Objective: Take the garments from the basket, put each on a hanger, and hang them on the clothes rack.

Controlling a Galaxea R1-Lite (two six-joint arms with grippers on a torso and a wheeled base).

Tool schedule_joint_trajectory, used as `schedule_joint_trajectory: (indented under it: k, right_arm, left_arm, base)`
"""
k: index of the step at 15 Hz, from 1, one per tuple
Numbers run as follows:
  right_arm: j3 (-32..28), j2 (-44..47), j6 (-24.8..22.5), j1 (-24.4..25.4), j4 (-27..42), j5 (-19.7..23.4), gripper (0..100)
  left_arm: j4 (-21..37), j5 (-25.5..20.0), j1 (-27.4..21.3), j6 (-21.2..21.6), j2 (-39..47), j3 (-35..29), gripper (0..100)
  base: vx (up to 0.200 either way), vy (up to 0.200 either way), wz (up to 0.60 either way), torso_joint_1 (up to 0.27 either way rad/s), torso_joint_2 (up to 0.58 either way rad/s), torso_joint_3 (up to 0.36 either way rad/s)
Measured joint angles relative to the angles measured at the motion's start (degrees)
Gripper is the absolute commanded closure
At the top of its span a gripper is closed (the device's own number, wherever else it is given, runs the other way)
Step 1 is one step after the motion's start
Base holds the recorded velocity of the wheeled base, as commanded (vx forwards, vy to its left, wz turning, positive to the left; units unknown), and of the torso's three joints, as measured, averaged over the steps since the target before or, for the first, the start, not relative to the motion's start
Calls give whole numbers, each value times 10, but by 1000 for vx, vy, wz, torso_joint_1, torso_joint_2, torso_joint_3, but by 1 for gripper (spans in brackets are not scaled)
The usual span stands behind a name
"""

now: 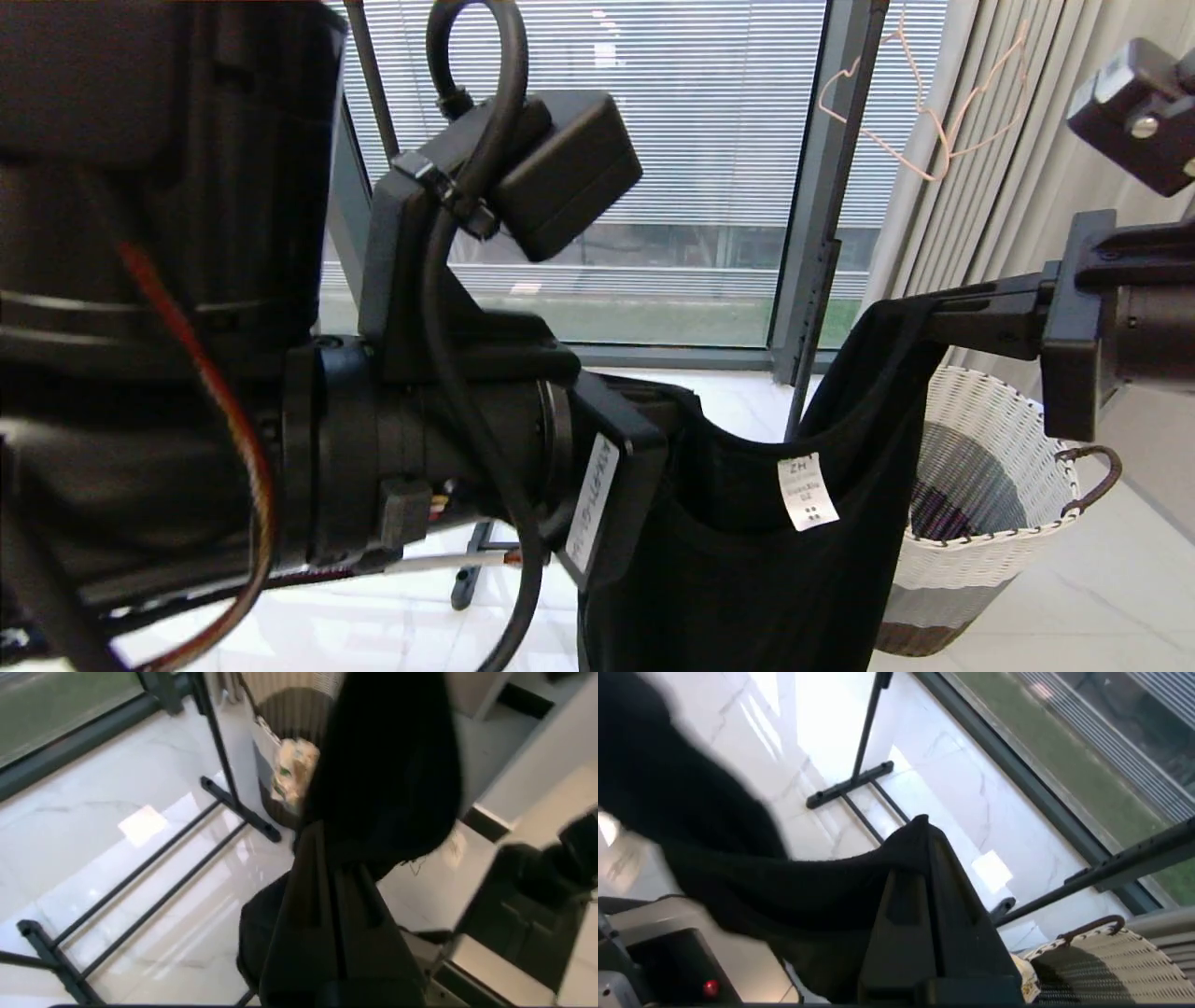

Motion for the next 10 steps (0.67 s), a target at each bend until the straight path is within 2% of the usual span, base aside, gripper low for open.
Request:
schedule_joint_trajectory:
  k: [5,8,10]
  right_arm:
    - [-5,15,0,-6,1,-2,100]
    - [3,-14,-2,-5,55,-2,100]
    - [4,-43,-3,11,90,-2,100]
  left_arm:
    - [-4,3,-13,7,-20,21,100]
    - [-18,-3,48,50,-23,5,100]
    - [-64,-25,97,74,-18,-18,100]
  base:
    - [0,0,0,0,0,0]
    - [0,0,0,0,0,0]
    - [0,0,0,0,0,0]
